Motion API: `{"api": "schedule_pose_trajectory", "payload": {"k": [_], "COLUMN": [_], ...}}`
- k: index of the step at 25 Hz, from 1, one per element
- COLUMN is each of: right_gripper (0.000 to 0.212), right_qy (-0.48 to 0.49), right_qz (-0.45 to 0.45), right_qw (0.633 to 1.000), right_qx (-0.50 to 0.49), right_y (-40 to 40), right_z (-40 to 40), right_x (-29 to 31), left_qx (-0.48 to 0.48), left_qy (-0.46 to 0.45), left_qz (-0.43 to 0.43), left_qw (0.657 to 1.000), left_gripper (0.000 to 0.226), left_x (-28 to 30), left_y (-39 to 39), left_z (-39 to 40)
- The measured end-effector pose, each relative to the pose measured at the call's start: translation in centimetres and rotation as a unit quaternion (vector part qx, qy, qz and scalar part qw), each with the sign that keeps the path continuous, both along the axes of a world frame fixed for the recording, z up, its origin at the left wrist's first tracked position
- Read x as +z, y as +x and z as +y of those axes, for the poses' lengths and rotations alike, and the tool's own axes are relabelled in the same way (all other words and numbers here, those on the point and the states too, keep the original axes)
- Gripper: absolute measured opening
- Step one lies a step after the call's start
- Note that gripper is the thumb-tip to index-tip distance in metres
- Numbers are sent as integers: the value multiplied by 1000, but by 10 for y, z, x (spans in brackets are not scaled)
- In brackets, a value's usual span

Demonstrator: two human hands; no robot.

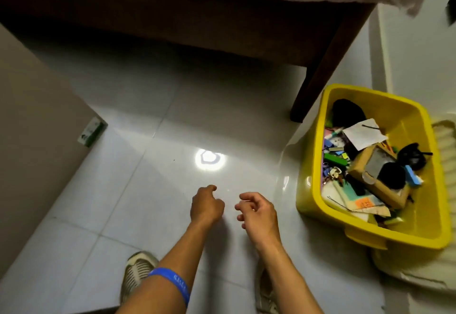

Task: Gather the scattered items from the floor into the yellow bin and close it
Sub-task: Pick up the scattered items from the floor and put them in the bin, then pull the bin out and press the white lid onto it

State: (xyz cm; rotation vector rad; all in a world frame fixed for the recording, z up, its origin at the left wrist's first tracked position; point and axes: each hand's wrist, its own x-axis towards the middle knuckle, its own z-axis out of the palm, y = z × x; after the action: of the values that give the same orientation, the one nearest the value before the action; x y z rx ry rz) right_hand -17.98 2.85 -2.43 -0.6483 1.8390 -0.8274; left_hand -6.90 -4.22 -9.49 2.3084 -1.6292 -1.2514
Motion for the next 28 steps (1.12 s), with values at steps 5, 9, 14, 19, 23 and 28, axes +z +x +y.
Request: {"api": "schedule_pose_trajectory", "payload": {"k": [5, 9, 14, 19, 23, 28], "right_gripper": [26, 50, 55, 38, 39, 24], "right_qy": [-156, -88, 55, 52, 13, -3], "right_qz": [251, 459, 413, 362, 352, 309], "right_qw": [954, 882, 909, 931, 927, 894], "right_qx": [-56, -63, -26, 8, 132, 325], "right_y": [-29, -68, -93, -101, -80, -76], "right_z": [-5, -19, -5, 10, 47, 72], "right_x": [9, 33, 35, 45, 41, 56], "left_qx": [-155, -11, -156, -527, -625, -653], "left_qy": [-107, -149, -271, -247, -291, -245], "left_qz": [-67, 61, 293, 10, -185, -245], "left_qw": [980, 987, 903, 813, 701, 674], "left_gripper": [27, 20, 40, 58, 70, 38], "left_x": [-58, -17, 112, 148, 130, 148], "left_y": [35, -4, -139, -167, -100, -78], "left_z": [1, -17, -42, -33, -15, 20]}}
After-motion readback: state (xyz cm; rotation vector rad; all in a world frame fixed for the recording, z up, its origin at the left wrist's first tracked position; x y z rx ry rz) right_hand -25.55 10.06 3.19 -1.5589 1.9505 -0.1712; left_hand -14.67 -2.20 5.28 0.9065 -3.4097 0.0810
